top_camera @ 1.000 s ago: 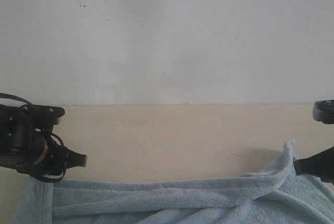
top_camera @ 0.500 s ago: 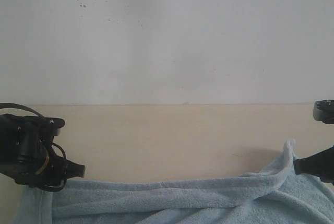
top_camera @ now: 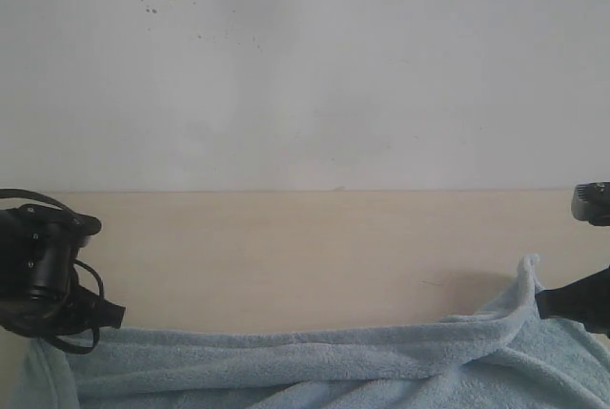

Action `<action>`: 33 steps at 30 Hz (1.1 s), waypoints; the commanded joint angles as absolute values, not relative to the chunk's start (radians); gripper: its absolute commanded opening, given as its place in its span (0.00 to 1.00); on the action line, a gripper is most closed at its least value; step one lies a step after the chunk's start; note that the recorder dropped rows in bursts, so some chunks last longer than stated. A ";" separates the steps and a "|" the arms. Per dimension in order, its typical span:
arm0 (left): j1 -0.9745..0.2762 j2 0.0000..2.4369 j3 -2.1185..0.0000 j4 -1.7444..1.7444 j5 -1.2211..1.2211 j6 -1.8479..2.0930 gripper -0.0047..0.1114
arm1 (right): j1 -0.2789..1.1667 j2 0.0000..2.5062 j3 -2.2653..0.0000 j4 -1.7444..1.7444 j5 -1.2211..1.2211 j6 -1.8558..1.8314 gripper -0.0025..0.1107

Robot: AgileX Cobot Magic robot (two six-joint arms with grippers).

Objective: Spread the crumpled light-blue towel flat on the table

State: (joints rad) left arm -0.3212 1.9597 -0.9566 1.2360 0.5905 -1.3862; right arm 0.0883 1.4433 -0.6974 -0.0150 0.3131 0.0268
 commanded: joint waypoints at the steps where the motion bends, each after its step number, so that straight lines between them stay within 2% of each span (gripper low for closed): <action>1: -0.320 1.944 -0.961 1.233 0.661 -1.395 0.09 | 0.090 1.437 -0.699 -0.011 0.303 0.022 0.02; 13: -0.320 1.850 -0.931 1.261 0.597 -1.353 0.09 | 0.090 1.449 -0.704 -0.011 0.087 -0.107 0.02; 20: -0.320 1.724 -0.847 1.254 0.518 -1.368 0.09 | 0.090 1.612 -0.838 -0.011 0.144 -0.044 0.04; 22: -0.320 1.682 -0.820 1.254 0.486 -1.372 0.09 | 0.090 1.669 -0.891 -0.011 0.167 0.000 0.11; 27: -0.320 1.569 -0.759 1.232 0.398 -1.372 0.09 | 0.090 1.784 -1.018 -0.009 0.200 0.075 0.48; 28: -0.320 1.546 -0.747 1.224 0.379 -1.372 0.09 | 0.090 1.804 -1.042 -0.009 0.208 0.083 0.52; 33: -0.320 1.467 -0.699 1.219 0.300 -1.372 0.09 | 0.090 1.893 -1.135 0.000 0.223 0.114 0.53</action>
State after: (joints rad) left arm -0.3212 1.5076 -0.7239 1.2288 0.3416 -1.3626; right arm 0.0883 1.8561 -1.0926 0.0000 0.2144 0.0948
